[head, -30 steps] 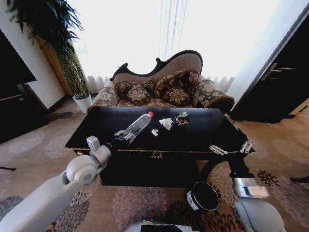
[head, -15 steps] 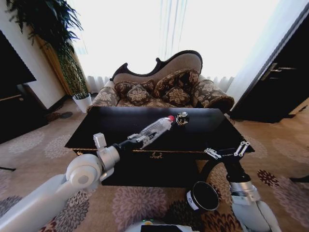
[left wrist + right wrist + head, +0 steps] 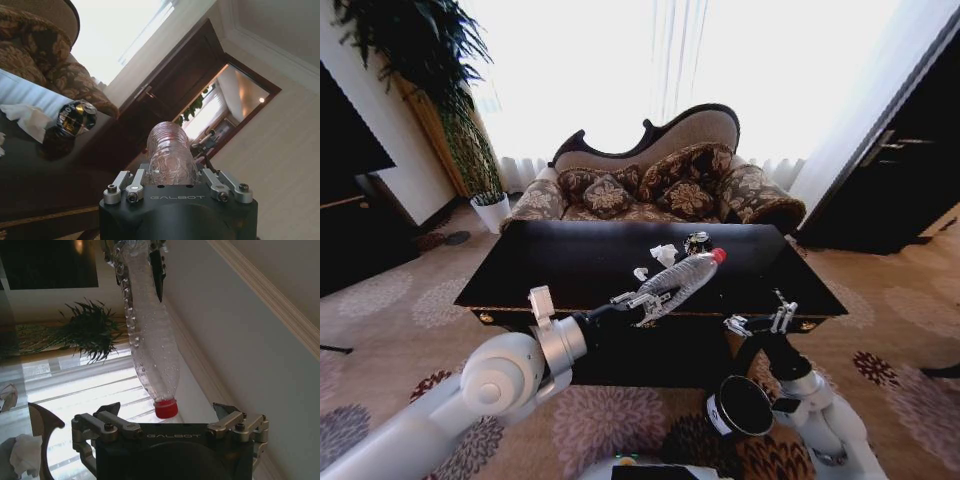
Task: Move to the front of the table and place the trash on the table into the trash bin.
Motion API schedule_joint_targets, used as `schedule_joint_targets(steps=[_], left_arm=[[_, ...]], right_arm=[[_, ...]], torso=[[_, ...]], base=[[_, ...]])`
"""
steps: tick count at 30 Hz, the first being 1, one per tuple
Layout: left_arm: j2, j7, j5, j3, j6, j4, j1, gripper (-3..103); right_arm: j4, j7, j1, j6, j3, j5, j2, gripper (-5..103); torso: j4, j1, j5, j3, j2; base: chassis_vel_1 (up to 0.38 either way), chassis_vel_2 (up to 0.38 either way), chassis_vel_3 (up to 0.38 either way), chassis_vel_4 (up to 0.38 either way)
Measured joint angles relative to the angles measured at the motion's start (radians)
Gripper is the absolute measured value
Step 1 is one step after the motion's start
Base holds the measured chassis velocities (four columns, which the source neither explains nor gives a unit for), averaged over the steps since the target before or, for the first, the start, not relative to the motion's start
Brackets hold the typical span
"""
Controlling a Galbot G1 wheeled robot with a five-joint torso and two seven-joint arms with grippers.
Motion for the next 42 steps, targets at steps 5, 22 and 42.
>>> schedule_joint_targets(steps=[5,22,42], left_arm=[[-0.006,0.005,0.031,0.065,0.0,0.006,-0.013,36],[-0.072,0.031,0.089,0.196,-0.003,0.047,-0.087,36],[-0.103,0.013,0.128,0.184,-0.012,0.015,0.047,36]], right_arm=[[0.02,-0.007,-0.011,-0.003,-0.002,0.005,0.007,100],[0.106,-0.075,-0.062,0.009,0.001,0.05,0.033,100],[0.102,-0.1,-0.066,0.028,-0.009,0.035,0.048,57]], torso=[[0.0,0.0,0.0,0.0,0.0],[-0.0001,0.0,0.0,0.0,0.0],[0.0,0.0,0.0,0.0,0.0]], base=[[0.0,0.0,0.0,0.0],[0.0,0.0,0.0,0.0],[0.0,0.0,0.0,0.0]])
